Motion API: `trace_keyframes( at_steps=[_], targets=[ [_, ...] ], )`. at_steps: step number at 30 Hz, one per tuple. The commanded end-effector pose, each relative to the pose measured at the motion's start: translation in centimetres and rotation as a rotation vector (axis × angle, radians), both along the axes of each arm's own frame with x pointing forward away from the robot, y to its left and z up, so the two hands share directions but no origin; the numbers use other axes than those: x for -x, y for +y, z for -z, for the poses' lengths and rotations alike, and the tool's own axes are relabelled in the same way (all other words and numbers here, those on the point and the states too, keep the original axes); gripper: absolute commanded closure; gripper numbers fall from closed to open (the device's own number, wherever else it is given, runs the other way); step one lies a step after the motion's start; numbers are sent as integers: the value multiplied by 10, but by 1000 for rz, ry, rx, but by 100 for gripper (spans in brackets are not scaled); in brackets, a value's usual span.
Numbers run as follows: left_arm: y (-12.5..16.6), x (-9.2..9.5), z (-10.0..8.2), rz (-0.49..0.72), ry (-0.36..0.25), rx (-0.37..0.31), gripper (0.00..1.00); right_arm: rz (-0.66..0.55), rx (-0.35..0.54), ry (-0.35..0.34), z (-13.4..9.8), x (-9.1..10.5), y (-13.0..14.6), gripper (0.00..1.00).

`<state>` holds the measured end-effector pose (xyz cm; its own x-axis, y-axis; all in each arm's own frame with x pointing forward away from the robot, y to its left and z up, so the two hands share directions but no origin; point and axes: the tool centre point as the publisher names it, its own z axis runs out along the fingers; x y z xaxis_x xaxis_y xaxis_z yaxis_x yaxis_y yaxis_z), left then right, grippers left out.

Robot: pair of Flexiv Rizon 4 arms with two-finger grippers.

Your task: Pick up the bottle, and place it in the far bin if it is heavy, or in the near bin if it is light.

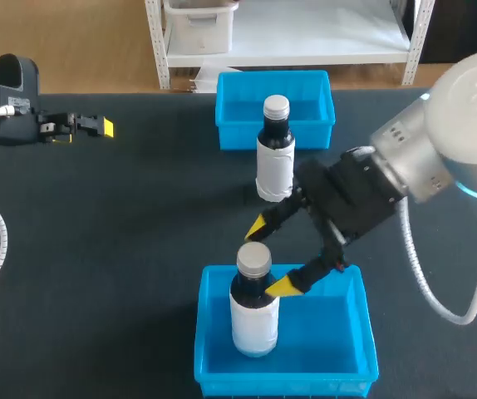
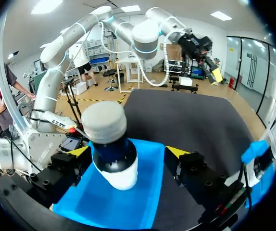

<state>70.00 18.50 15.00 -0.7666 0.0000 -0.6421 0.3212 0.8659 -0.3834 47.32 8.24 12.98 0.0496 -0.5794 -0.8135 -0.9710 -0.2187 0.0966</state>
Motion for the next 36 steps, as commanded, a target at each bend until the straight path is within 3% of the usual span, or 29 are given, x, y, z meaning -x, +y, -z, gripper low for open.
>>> trace_keyframes(
  at_steps=[1, 8, 18, 23, 28, 36],
  targets=[
    [0, 0, 0, 0, 0, 0, 0, 68, 10, -11, -13, -6, -42, 0],
    [0, 0, 0, 0, 0, 0, 0, 250, 59, -18, -9, -57, -94, 0],
    [0, 0, 0, 0, 0, 0, 0, 371, 66, -84, -13, -159, -125, 0],
    [0, 0, 0, 0, 0, 0, 0, 369, 47, -94, -7, -208, -123, 0],
    [0, 0, 0, 0, 0, 0, 0, 338, 30, -100, -3, -242, -110, 0],
    [0, 0, 0, 0, 0, 0, 0, 301, 2, -114, 1, -278, -91, 0]
  ],
)
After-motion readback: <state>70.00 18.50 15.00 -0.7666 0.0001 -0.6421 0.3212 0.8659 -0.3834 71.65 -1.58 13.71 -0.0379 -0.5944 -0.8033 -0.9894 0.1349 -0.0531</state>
